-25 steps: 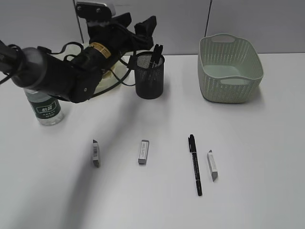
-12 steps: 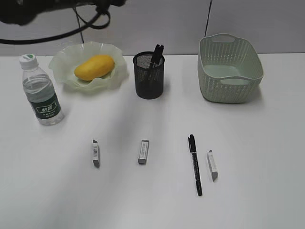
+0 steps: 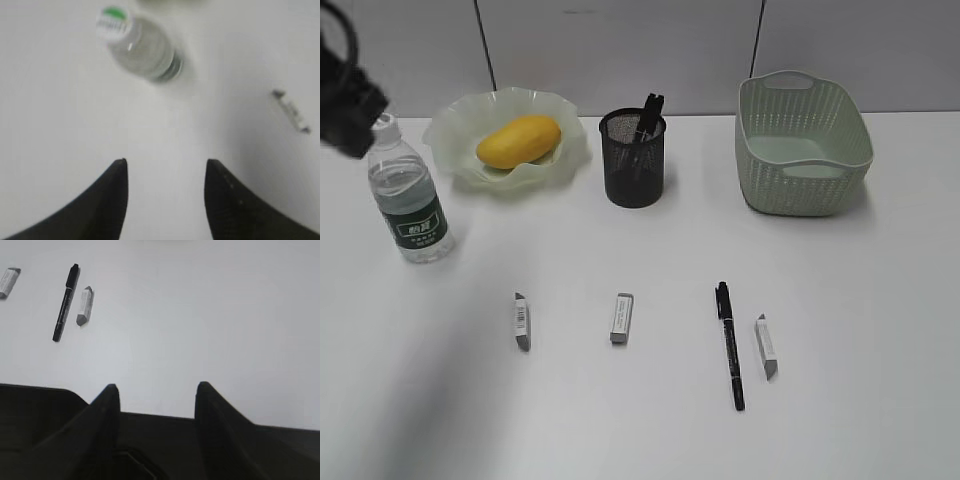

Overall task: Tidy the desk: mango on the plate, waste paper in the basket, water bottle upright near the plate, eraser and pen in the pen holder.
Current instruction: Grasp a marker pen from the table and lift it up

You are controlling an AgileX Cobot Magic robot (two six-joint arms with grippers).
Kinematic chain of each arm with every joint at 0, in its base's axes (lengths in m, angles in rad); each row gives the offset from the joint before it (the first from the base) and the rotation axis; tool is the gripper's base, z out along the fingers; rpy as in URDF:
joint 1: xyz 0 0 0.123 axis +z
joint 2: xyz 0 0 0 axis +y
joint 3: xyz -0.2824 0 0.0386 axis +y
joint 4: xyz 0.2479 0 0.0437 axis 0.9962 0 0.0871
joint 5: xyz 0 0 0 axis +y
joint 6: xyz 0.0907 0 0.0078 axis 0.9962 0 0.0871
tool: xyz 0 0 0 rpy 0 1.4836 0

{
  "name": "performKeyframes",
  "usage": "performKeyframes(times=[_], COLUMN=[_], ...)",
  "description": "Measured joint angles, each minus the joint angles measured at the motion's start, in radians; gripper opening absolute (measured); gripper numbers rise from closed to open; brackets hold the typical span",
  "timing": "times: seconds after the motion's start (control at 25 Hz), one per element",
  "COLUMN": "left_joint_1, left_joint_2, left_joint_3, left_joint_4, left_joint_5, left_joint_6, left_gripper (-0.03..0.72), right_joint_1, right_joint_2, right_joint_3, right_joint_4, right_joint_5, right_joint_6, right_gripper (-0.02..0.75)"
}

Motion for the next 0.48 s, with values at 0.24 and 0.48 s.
performKeyframes(times=[0.24, 0.48], left_joint_1=[0.048, 0.052], left_joint_2=[-0.244, -0.597], left_joint_3=[0.211, 0.437], left_joint_4=[-0.019, -0.093], left_joint_5=[0.057, 0.095], left_joint_6=[0.013, 0.033], left_gripper=[0.379, 0.379], right_joint_1=[0.0, 0.0], right_joint_2=[0.349, 0.653], right_joint_3=[-0.131, -0.228], right_joint_4=[0.004, 0.066], right_joint_5=[0.006, -0.055], right_joint_6=[0.019, -0.016], right_gripper=[0.395, 0.395])
